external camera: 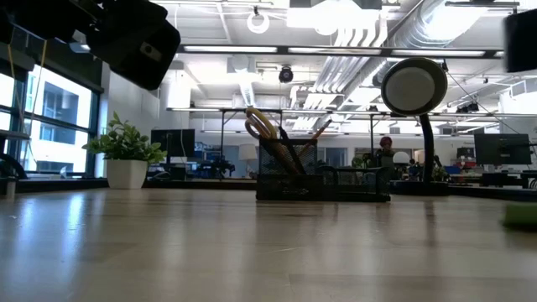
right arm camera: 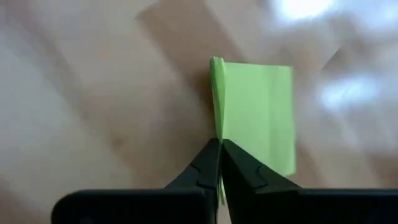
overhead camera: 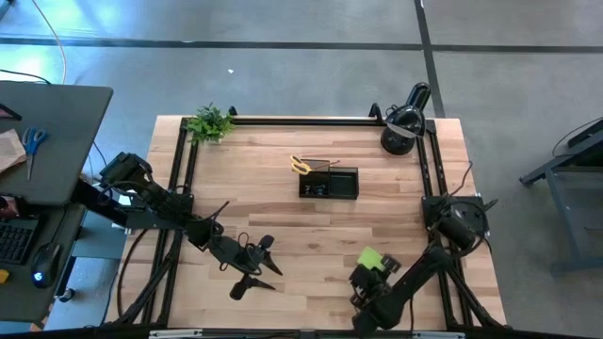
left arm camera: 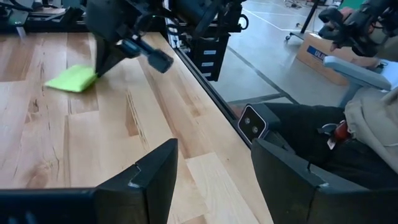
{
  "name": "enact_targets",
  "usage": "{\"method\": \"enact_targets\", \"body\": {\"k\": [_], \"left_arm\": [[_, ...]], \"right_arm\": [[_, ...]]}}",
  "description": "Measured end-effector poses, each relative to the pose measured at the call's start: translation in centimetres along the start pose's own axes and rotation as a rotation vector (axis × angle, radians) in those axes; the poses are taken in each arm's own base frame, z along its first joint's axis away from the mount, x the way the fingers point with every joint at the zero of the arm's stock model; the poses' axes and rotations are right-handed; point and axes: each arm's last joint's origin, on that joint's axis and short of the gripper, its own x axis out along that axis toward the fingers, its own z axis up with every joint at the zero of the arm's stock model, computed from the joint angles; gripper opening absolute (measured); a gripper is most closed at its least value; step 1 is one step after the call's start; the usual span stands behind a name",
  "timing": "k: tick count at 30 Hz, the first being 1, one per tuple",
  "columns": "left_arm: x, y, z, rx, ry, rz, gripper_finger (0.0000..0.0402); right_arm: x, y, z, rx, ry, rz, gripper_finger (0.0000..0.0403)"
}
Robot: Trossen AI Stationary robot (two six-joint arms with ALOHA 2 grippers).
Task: Pick and place office supplies into organizer
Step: Put the green sticky note into the desk organizer
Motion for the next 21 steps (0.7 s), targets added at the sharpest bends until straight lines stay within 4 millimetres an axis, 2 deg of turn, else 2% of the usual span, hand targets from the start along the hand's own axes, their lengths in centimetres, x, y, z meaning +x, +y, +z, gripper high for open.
{"method": "enact_targets", "body": {"k": [5,13,16,21], "left_arm": [[0.0,0.0,0.0,0.002,0.004,0.006,0.0193],[0.0,0.0,-0.2,0.005,0.016,0.008,0.0193],[0.0,0.0,-0.2,0.005,0.016,0.008,0.0193],[0.0,0.0,-0.2,0.005,0.018,0.009,0.0193]], "right_arm": [[-0.1,-1.2,2.1,-0.093,-0.089,-0.071,0.0002],[-1.1,-4.6,7.0,-0.265,-0.296,-0.223,0.0001],[-0.7,-5.7,9.2,-0.375,-0.297,-0.281,0.0001],[1.1,-7.4,13.4,-0.517,-0.203,-0.327,0.0001]]}}
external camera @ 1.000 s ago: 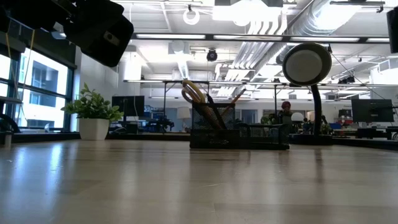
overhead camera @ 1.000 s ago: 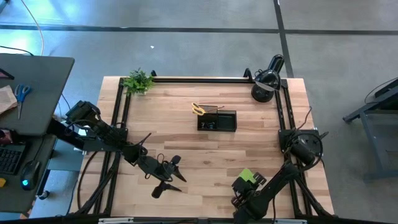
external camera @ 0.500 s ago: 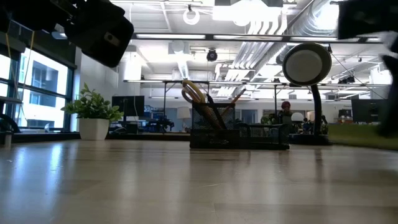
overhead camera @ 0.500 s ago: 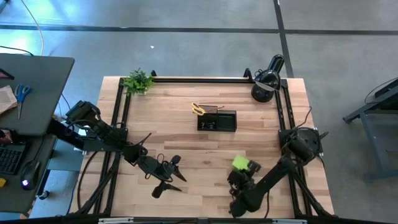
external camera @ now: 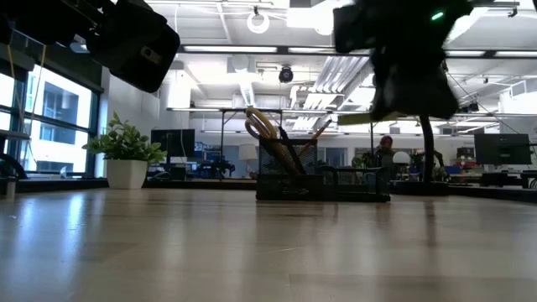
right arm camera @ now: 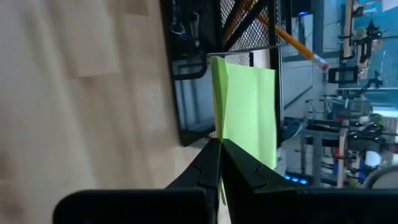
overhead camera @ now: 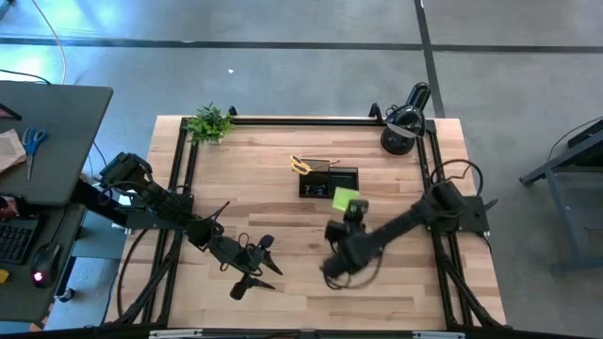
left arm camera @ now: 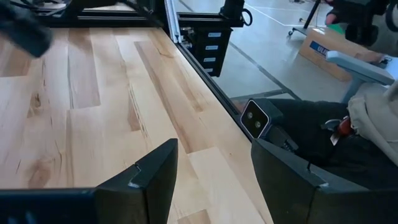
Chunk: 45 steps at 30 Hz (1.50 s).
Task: Pick and place office supplies into organizer
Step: Put the green sticky note into the desk organizer
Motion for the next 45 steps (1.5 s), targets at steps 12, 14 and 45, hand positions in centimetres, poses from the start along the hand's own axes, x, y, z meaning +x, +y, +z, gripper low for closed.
{"method": "enact_targets", "body": {"k": [12,14,45], "left_arm": [[0.0,-0.1,-0.1,-0.025,0.02,-0.035,0.0193],[0.0,-0.1,-0.2,-0.028,0.023,-0.034,0.0193],[-0.1,-0.4,-0.6,-0.113,0.056,-0.014,0.0193]], "right_arm": [[3.9,-4.3,1.5,-0.06,0.024,0.098,0.0],[4.3,-5.2,1.1,-0.022,-0.024,0.182,0.0],[13.5,-9.6,-2.7,0.127,-0.141,0.504,0.0]]}}
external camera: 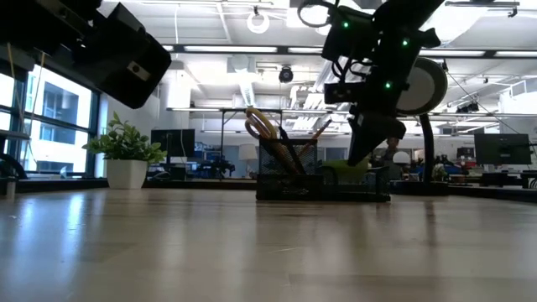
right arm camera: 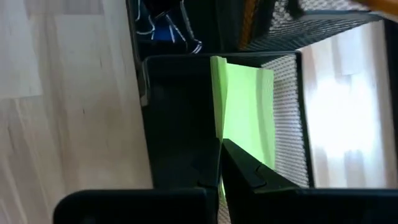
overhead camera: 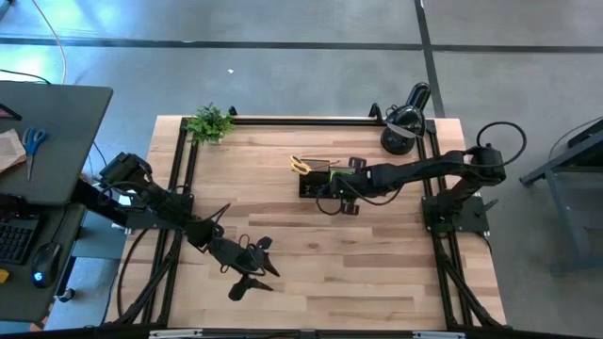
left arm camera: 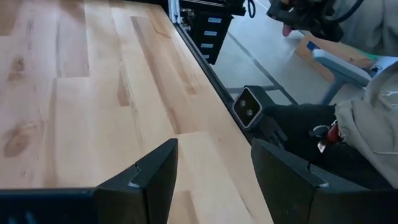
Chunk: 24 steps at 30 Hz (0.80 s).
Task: Pick and place office supplies into organizer
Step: Put the green sticky note into the desk organizer
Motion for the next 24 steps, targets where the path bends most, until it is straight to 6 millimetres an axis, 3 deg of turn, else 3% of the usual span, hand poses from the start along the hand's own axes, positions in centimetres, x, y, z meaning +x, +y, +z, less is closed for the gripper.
{"method": "enact_targets", "body": {"k": [11,24], "left_arm": [[-0.1,-0.6,-0.2,0.009,-0.007,0.019,0.0193],[-0.1,-0.6,-0.2,0.009,-0.006,0.017,0.0193]], "right_arm": [[2.8,1.2,-0.3,-0.01,0.086,0.016,0.0],[3.0,1.3,-0.3,0.015,0.086,0.016,0.0]]}}
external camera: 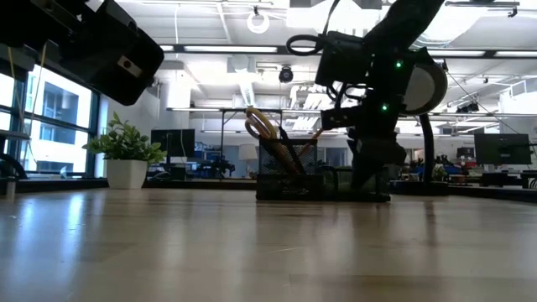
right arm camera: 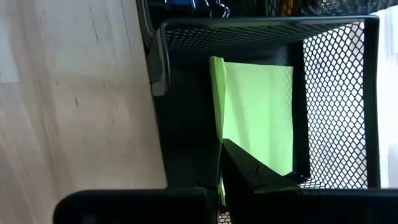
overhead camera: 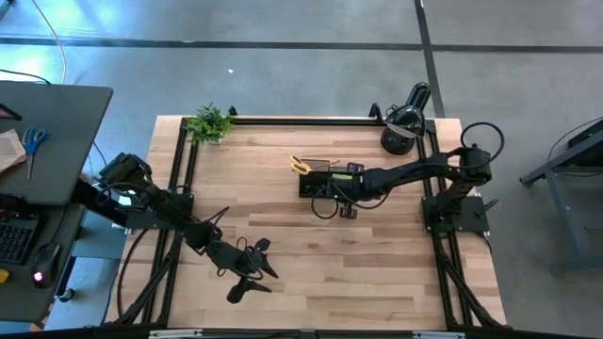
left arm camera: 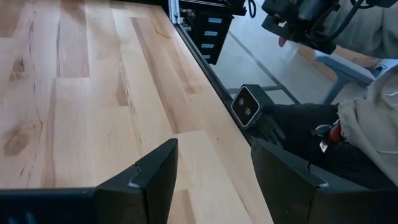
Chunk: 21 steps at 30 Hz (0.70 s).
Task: Pick and place office supplies into organizer
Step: Put the green sticky note into the desk organizer
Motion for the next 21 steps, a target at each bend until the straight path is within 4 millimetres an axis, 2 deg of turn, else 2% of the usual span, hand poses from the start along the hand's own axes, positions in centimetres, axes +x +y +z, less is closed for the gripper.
{"method": "enact_targets", "body": {"k": [17,21], "left_arm": [[0.0,0.0,0.0,0.0,0.0,-0.001,0.0193],[0.0,0.0,0.0,0.0,0.0,-0.001,0.0193]], "right_arm": [[-0.04,0.26,0.02,0.016,-0.001,0.061,0.0001],[-0.03,0.18,0.02,0.016,-0.002,0.033,0.0026]]}}
